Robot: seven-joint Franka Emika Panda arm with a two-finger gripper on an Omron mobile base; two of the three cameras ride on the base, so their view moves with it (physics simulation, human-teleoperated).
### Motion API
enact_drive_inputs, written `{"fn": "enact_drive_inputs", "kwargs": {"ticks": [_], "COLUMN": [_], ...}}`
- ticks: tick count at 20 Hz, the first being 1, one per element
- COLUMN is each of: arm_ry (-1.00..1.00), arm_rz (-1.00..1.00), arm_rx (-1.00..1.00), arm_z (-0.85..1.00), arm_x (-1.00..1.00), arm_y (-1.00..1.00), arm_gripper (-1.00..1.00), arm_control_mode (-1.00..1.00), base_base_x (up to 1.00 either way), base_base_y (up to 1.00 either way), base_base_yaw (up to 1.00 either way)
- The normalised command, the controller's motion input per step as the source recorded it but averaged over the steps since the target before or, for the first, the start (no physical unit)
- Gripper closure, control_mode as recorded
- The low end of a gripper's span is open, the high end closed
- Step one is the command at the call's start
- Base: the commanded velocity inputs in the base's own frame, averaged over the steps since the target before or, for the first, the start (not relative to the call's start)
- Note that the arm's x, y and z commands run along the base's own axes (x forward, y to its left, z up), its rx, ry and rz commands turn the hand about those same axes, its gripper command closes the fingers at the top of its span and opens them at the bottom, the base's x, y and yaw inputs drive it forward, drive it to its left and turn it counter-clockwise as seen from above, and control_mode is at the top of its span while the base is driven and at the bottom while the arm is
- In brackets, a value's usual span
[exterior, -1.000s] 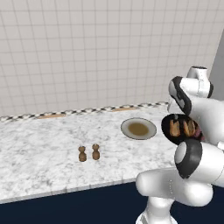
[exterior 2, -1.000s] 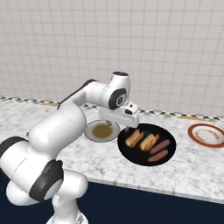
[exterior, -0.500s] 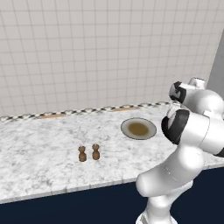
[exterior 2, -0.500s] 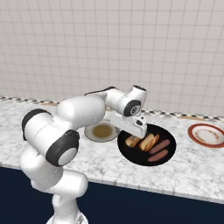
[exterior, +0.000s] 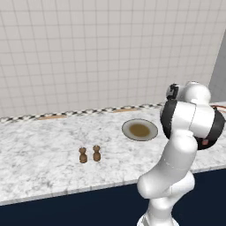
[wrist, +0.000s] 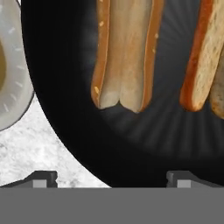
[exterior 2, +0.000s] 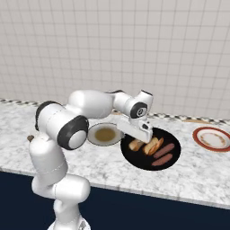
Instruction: Place one bun and one sausage from the bowl on each plate.
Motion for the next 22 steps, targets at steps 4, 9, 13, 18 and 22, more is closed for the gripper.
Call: {"fn": "enact_drive_inputs", "kwargs": {"ticks": [4, 9, 13, 18, 22], "arm_ry": [0.00, 0.00, -0.02, 0.00, 0.00], "arm_rz": [-0.05, 0.00, 0.00, 0.00, 0.00], "arm_rx": [-0.03, -0.03, -0.07, -0.02, -0.01], "arm_z": [-0.45, -0.29, -0.49, -0.27, -0.31], "arm_x": [0.51, 0.46, 0.28, 0.05, 0.00], "arm_y": [-0.21, 0.00, -0.10, -0.27, -0.01], "arm_gripper": [-1.00, -1.00, -1.00, -1.00, 1.00], "arm_control_mode": [-1.00, -1.00, -1.00, -1.00, -1.00], "base_base_x": [0.00, 0.00, 0.00, 0.00, 0.00], "base_base_y": [0.00, 0.00, 0.00, 0.00, 0.00], "base_base_yaw": [0.00, 0.00, 0.00, 0.00, 0.00]}}
